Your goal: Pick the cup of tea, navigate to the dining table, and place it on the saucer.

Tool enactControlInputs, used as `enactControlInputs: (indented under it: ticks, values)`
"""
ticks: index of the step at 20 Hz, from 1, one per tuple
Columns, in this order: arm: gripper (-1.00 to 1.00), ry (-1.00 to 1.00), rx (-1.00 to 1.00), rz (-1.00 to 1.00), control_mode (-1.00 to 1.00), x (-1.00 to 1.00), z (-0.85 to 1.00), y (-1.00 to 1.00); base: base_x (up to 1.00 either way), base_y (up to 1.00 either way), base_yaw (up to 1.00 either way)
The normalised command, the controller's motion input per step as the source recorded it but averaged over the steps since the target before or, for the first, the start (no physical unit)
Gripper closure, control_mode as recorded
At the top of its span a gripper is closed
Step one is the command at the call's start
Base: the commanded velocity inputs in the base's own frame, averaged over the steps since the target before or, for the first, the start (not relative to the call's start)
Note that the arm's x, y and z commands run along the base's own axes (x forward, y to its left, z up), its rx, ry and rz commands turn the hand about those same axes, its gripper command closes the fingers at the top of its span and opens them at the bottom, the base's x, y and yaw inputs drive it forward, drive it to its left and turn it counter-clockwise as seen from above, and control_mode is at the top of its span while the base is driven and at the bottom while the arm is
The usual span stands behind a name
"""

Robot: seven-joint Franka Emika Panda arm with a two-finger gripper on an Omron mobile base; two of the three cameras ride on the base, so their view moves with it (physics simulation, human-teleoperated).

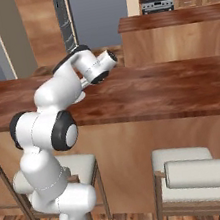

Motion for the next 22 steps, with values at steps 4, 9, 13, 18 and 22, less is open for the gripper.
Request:
enactControlInputs:
  ticks: [4, 9, 13, 18, 22]
  values:
    - [1.0, 0.0, 0.0, 0.0, -1.0, 0.0, 0.0, 0.0, 0.0, 0.0, 0.0]
    - [-1.0, 0.0, 0.0, 0.0, -1.0, 0.0, 0.0, 0.0, 0.0, 0.0, 0.0]
    - [-1.0, 0.0, 0.0, 0.0, -1.0, 0.0, 0.0, 0.0, 0.0, 0.0, 0.0]
    - [-1.0, 0.0, 0.0, 0.0, -1.0, 0.0, 0.0, 0.0, 0.0, 0.0, 0.0]
    - [-1.0, 0.0, 0.0, 0.0, -1.0, 0.0, 0.0, -0.03, 0.0, 0.0, 0.0]
